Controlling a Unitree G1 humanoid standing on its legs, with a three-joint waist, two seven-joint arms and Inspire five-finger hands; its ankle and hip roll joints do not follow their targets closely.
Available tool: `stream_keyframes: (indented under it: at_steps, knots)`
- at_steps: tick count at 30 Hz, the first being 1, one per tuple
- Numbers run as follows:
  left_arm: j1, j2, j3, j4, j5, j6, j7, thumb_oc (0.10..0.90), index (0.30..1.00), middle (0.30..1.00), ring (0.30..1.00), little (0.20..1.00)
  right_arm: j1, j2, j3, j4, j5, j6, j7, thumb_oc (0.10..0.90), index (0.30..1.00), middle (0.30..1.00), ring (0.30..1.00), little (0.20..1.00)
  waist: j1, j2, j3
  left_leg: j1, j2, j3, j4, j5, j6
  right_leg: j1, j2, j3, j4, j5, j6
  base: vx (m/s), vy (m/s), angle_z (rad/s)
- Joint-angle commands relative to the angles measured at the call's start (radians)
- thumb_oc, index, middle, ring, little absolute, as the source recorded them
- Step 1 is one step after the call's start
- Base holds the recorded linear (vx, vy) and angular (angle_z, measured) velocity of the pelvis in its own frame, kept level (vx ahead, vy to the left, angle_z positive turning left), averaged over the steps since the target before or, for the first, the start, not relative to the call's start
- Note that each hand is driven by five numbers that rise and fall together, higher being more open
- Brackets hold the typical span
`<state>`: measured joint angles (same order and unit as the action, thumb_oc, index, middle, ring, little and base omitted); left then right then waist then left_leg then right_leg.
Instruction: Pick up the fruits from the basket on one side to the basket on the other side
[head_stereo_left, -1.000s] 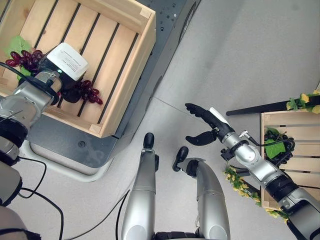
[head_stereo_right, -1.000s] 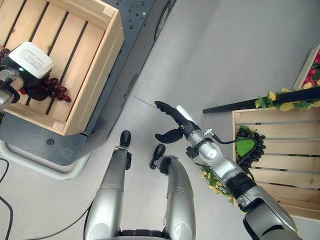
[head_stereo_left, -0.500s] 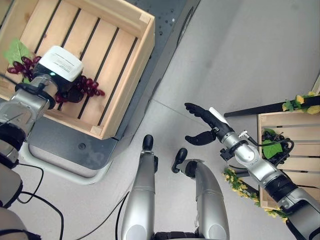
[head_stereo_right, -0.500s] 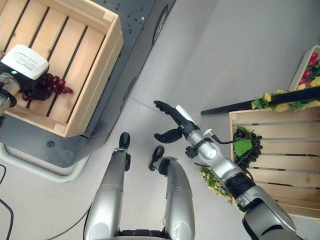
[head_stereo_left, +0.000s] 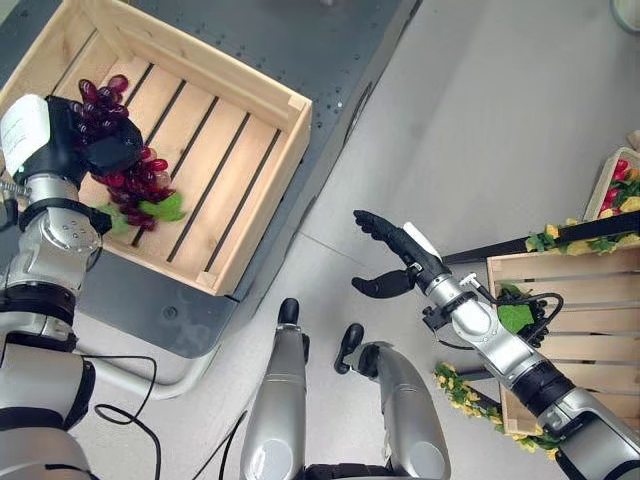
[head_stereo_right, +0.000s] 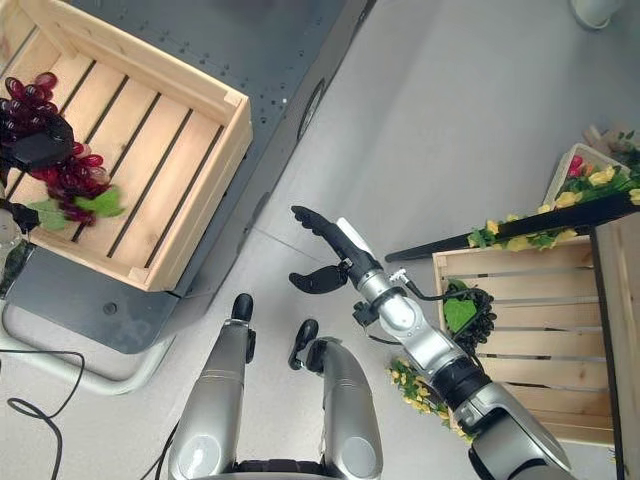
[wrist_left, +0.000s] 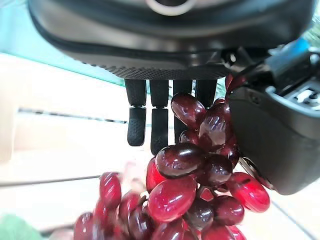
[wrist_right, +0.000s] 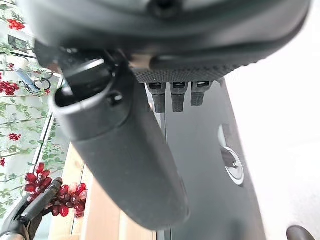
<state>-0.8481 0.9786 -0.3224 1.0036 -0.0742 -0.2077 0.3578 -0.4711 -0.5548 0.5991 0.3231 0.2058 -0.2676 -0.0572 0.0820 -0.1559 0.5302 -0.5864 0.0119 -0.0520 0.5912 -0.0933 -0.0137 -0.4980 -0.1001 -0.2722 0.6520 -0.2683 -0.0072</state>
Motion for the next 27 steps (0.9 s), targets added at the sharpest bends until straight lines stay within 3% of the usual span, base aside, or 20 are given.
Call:
stream_keyframes:
  at_steps: [1,12,19,22,27]
  knots:
    - [-0.039,0.029,0.157,-0.036,-0.2,-0.112,0.022,0.4,0.3,0.3,0.3,0.3,-0.011,0.0,-0.077,-0.094,0.039,-0.067,-0.053,0.8,0.9,0.9,0.9,0.9,0.018,0.027,-0.01,0.153,-0.063,0.03,-0.093,-0.087,0.059,0.13,0.009,0.018,-0.076,0.032,0.001,0.02,-0.027,-0.15]
    - [0.053,-0.054,0.263,-0.148,-0.531,-0.192,-0.051,0.4,0.3,0.3,0.3,0.3,0.021,0.027,-0.071,-0.079,0.041,-0.085,-0.059,0.8,0.9,0.9,0.9,0.9,0.01,0.048,-0.031,0.308,-0.071,0.038,-0.173,-0.087,0.06,0.267,0.02,0.061,-0.194,0.058,0.019,0.02,-0.033,-0.09]
    - [0.177,-0.117,0.304,-0.315,-0.59,-0.194,-0.083,0.4,0.3,0.3,0.3,0.3,0.067,0.035,-0.096,-0.08,0.031,-0.09,-0.042,0.8,0.9,0.9,0.9,0.9,0.003,0.094,-0.116,0.428,-0.077,0.043,-0.282,-0.069,0.058,0.374,0.022,0.091,-0.324,0.094,0.035,0.06,-0.008,-0.16]
    - [0.229,-0.156,0.314,-0.415,-0.577,-0.171,-0.081,0.4,0.3,0.3,0.3,0.3,0.102,0.041,-0.116,-0.096,0.012,-0.083,-0.038,0.8,0.9,0.9,0.9,0.9,-0.003,0.127,-0.176,0.499,-0.079,0.036,-0.379,-0.036,0.054,0.432,0.017,0.102,-0.405,0.125,0.051,0.1,0.019,-0.05]
    - [0.282,-0.173,0.321,-0.55,-0.562,-0.121,-0.094,0.4,0.3,0.3,0.3,0.3,0.154,0.053,-0.128,-0.12,-0.001,-0.09,-0.022,0.8,0.9,0.9,0.9,0.9,-0.006,0.149,-0.262,0.578,-0.078,0.015,-0.524,0.027,0.041,0.498,0.023,0.102,-0.523,0.18,0.068,0.09,-0.039,-0.08]
